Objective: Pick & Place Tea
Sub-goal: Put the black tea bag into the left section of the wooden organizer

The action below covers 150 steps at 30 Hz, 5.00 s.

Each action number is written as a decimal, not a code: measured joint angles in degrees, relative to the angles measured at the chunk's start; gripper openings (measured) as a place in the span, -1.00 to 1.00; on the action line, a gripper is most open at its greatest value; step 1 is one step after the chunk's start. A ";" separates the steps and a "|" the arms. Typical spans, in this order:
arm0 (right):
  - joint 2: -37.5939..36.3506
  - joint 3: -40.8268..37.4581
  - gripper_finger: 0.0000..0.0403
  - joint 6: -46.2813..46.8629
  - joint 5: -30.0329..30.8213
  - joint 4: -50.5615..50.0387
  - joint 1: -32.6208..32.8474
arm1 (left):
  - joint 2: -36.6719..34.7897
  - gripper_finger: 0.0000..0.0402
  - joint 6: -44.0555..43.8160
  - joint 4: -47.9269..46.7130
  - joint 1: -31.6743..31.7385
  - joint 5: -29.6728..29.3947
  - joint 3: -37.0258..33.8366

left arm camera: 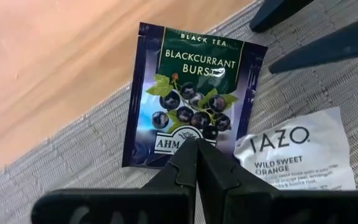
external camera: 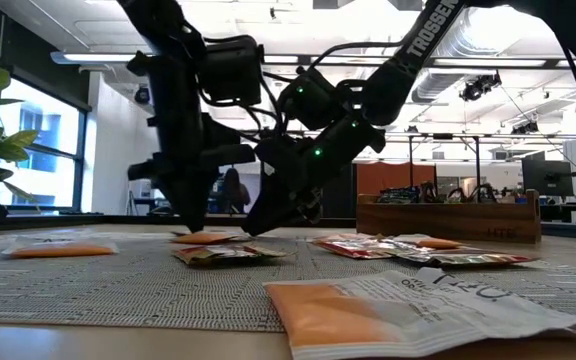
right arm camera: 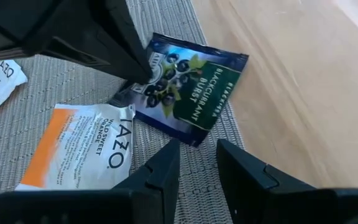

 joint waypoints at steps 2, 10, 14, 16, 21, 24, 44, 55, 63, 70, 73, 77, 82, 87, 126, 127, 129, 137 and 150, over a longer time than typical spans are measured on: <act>0.00 -0.05 -0.49 -0.01 0.13 0.35 0.00 | 0.53 -1.00 0.53 0.32 0.43 0.00 0.02; 0.11 -0.27 -0.49 0.91 0.34 2.89 0.02 | 0.64 -1.00 1.18 0.52 0.41 0.02 0.04; 0.11 -0.27 -0.49 0.82 0.43 3.50 -0.13 | 0.66 -1.00 1.18 0.60 0.41 0.00 0.06; 0.11 -0.27 -0.49 -0.42 0.35 3.94 -0.35 | 0.68 -1.00 1.18 0.73 0.41 -0.03 0.06; 0.11 -0.22 -0.55 -3.52 0.47 4.90 -0.42 | 0.73 -1.00 1.20 1.04 0.41 -0.27 0.07; 0.11 -0.14 -0.66 -4.75 0.24 5.11 -0.42 | 0.73 -1.00 2.11 1.33 0.41 -0.27 0.06; -3.94 0.21 -0.55 -14.22 -3.74 -1.06 -0.62 | -3.79 -1.00 1.33 0.11 -3.44 -7.38 0.28; -4.52 0.17 -0.40 -10.55 -1.94 -4.37 -4.66 | -1.37 -1.00 -5.39 -2.25 -5.14 -5.63 -0.62; -1.41 0.10 -0.40 -8.00 -5.04 -1.85 -5.64 | 1.22 -1.00 -1.22 4.30 -3.07 -4.70 -0.62; 0.90 0.15 -0.40 -7.02 -6.32 1.73 -5.57 | 1.46 -1.00 0.67 5.75 -1.90 -3.97 -0.59; 1.26 0.12 -0.40 -5.86 -6.66 3.82 -5.63 | 1.53 -1.00 2.74 7.76 -1.73 -3.83 -0.68; 1.36 0.10 -0.40 -5.89 -7.91 4.04 -5.68 | 1.60 -1.00 5.61 9.40 -1.75 -4.55 -0.74; 1.34 0.10 -0.42 -8.41 -7.91 3.40 -5.68 | 1.60 -1.00 5.79 9.40 -1.75 -4.79 -0.74; 1.33 0.10 -0.66 -10.72 -5.31 3.16 -5.60 | 1.60 -1.00 5.79 9.18 -1.78 -5.13 -0.74; -33.54 -3.58 -0.99 -21.11 32.20 -50.30 -11.77 | 0.07 -1.00 -2.21 -2.11 -5.18 -13.97 2.51; -34.01 -5.17 -0.99 -21.01 31.25 -49.75 -12.53 | 0.07 -1.00 -2.21 -2.17 -5.18 -14.01 2.51; -34.31 -8.43 -0.99 -21.19 28.60 -46.93 -13.59 | 0.07 -1.00 -2.21 -2.37 -5.18 -14.08 2.51; -34.32 -11.68 -0.99 -23.44 29.06 -44.35 -13.97 | 0.07 -1.00 -2.21 -2.39 -5.16 -16.78 2.51; -34.40 -12.83 -0.99 -23.92 23.68 -40.79 -13.59 | 0.07 -1.00 -2.21 -2.43 -5.14 -17.04 2.51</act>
